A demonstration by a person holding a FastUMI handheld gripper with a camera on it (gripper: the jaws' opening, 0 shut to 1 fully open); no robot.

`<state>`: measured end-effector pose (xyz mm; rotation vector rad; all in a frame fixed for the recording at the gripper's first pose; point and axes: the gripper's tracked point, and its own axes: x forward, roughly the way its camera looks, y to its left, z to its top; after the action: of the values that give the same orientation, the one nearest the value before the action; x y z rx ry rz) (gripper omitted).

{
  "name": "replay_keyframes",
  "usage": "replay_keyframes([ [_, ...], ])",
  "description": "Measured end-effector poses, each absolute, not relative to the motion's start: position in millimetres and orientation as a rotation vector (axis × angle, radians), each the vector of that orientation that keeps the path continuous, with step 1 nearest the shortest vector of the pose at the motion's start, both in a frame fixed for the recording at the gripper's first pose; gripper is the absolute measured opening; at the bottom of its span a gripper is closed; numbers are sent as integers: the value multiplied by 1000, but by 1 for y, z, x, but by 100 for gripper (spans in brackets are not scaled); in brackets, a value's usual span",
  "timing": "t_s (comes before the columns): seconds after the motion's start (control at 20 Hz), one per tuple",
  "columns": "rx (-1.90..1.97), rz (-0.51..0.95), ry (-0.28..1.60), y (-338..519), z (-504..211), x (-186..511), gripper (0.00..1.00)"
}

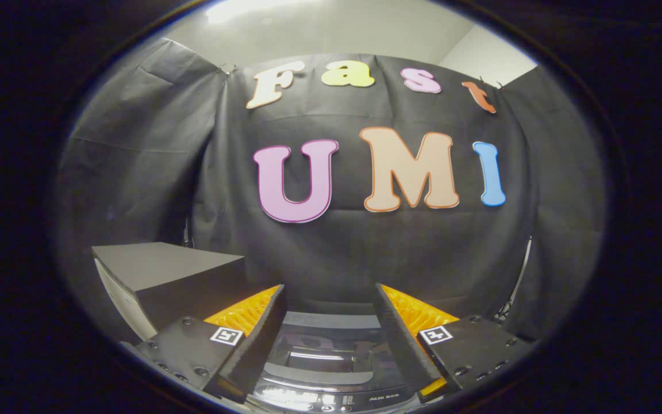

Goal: Put the clothes into the washing machine and then close the washing machine lid.

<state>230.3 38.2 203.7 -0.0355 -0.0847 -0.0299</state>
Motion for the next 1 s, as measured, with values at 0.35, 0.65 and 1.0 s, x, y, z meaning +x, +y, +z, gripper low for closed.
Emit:
replay_keyframes([
  [0.35, -83, -69, -93, 9, 153, 152, 96],
  [0.65, -22, -80, -121, -13, 111, 87, 97],
  [1.0, 5, -59, -49, -8, 53, 36, 96],
])
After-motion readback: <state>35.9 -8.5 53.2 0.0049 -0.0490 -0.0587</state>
